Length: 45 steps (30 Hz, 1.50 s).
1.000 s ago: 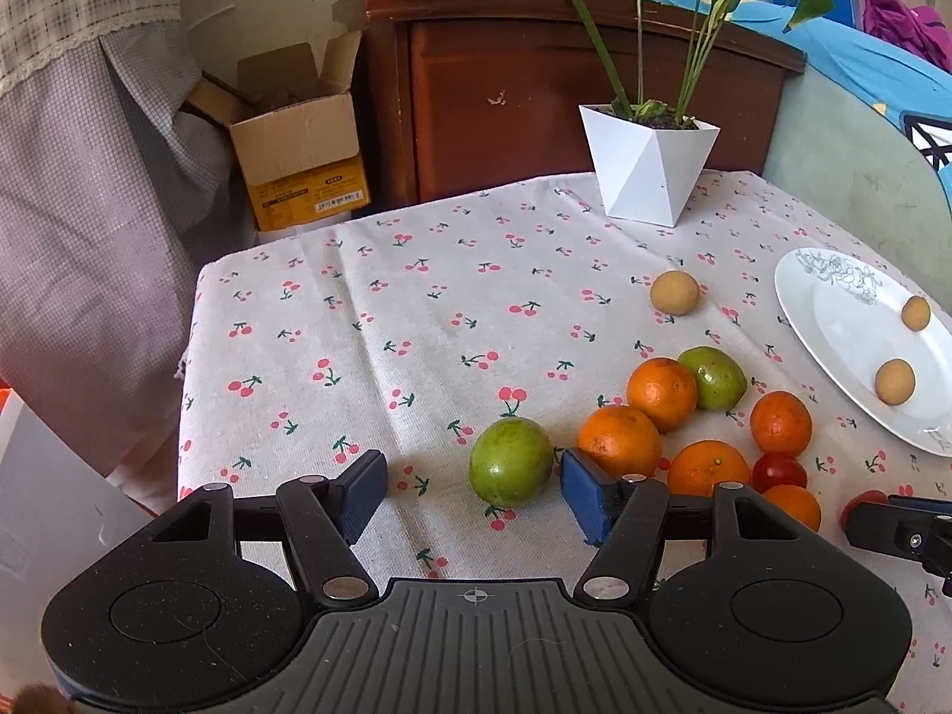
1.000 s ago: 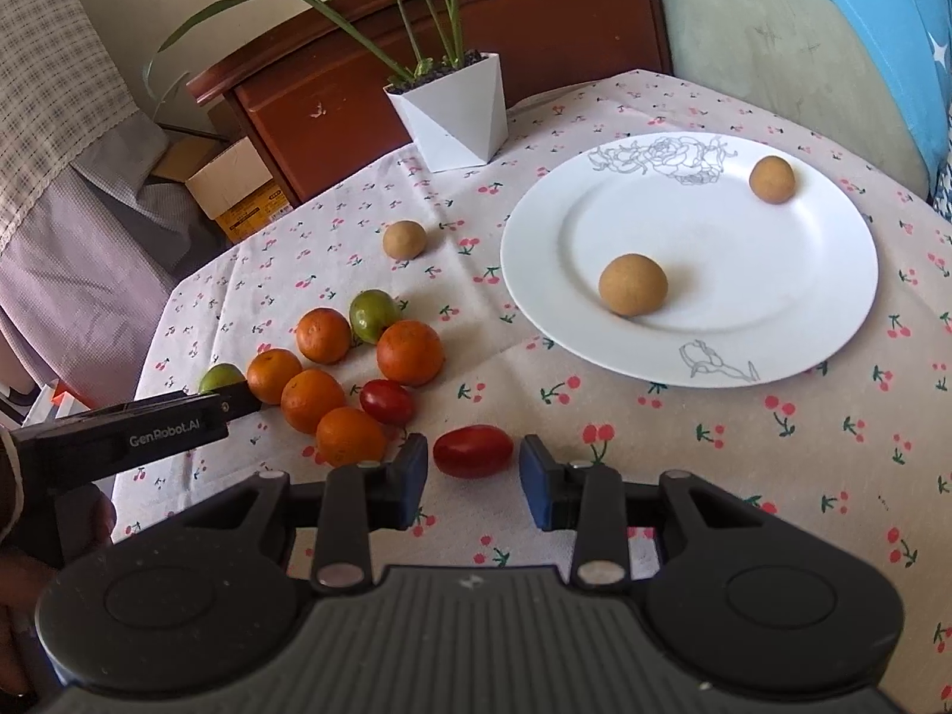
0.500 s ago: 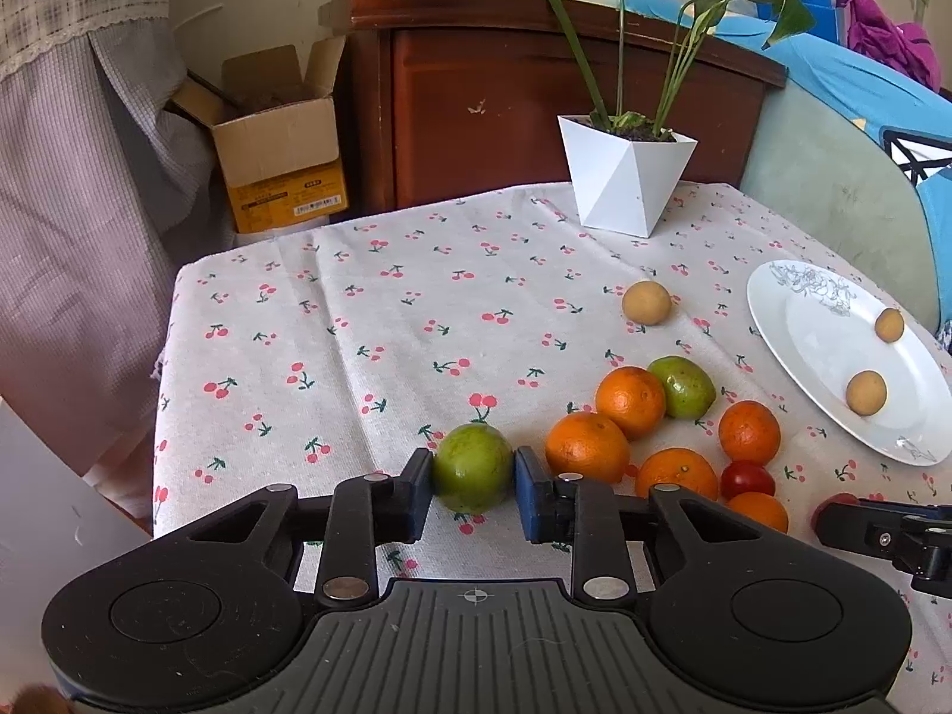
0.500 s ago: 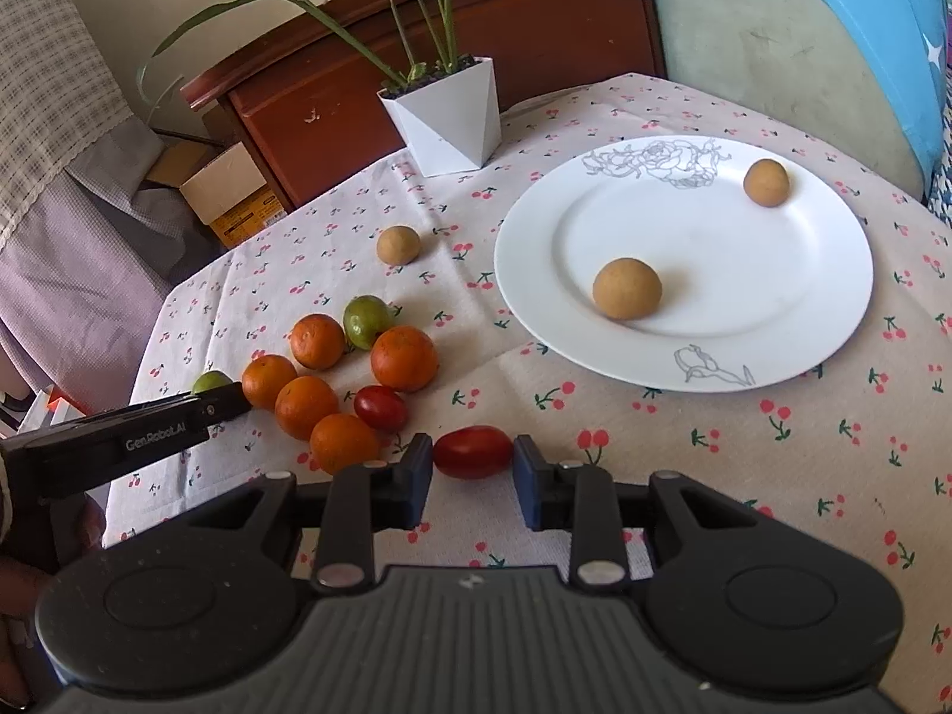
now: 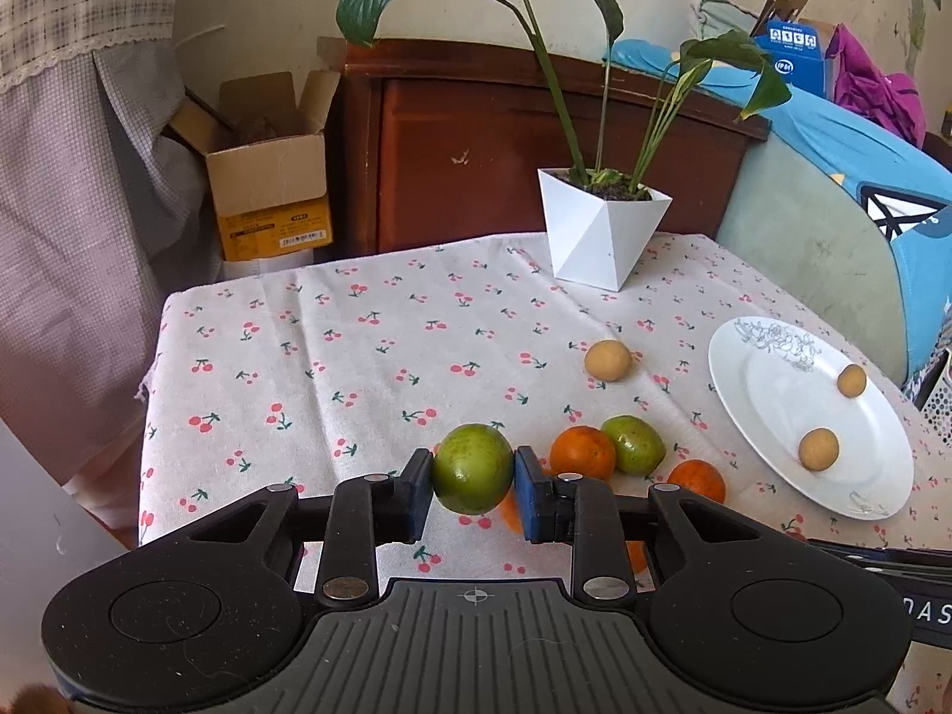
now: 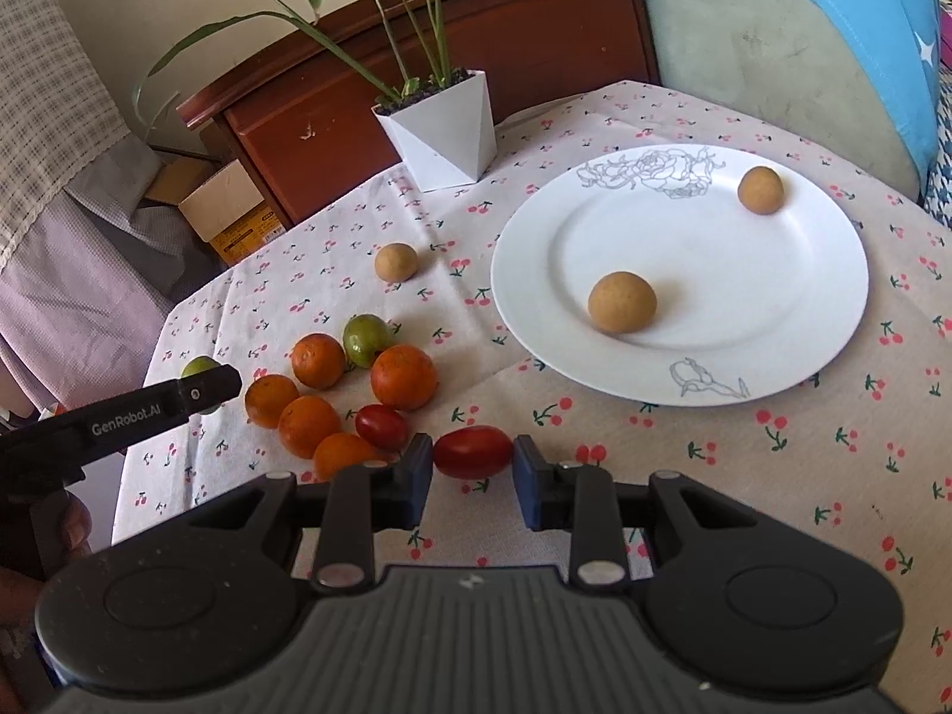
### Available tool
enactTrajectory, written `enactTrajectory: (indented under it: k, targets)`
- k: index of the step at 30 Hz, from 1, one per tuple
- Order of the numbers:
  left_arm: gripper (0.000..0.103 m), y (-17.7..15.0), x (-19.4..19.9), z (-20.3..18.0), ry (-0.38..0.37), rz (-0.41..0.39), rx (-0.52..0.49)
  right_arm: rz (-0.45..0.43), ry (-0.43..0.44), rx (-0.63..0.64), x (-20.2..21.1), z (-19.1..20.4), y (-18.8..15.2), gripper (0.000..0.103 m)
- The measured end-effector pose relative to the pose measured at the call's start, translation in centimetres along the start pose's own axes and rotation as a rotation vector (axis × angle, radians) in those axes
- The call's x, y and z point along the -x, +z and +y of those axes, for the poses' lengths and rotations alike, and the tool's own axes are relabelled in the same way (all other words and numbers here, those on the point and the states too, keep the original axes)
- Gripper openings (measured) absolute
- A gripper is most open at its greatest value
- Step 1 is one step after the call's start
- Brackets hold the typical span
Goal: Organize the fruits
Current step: 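Grasp a green lime with the left gripper while the right grasps a red cherry tomato, then lower the lime and tomato onto the white plate and open both grippers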
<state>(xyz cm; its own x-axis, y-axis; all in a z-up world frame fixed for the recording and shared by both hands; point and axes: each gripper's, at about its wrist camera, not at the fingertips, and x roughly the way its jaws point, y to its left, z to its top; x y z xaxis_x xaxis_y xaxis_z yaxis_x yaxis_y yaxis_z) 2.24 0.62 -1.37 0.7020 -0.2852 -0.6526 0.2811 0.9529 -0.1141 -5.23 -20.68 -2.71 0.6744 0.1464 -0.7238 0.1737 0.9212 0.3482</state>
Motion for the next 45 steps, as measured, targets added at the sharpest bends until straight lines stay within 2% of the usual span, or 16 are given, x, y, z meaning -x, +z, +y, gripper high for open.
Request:
enactTrajectory:
  k: [11, 21, 26, 35, 45]
  targets:
    - [0.026, 1.1, 0.2, -2.8, -0.114, 0.011, 0.043, -0.068, -0.014, -0.064, 1.6, -1.3, 1.5, 0.029]
    - [0.026, 4.3, -0.9, -8.1, -0.200, 0.031, -0.054, -0.175, -0.082, -0.224, 4.2, -5.6, 4.3, 0.029]
    - [0.026, 4.9, -2.5, -10.5, -0.238, 0.045, -0.121, -0.170, -0.113, -0.298, 4.2, -7.3, 4.3, 0.029]
    - [0.026, 4.0, -5.2, -12.4, -0.276, 0.109, -0.112, -0.139, -0.134, -0.341, 3.4, -8.4, 3.9, 0.029]
    - [0.028, 4.5, -5.2, -12.4, -0.284, 0.091, -0.082, -0.146, -0.151, -0.373, 3.3, -8.9, 3.7, 0.033]
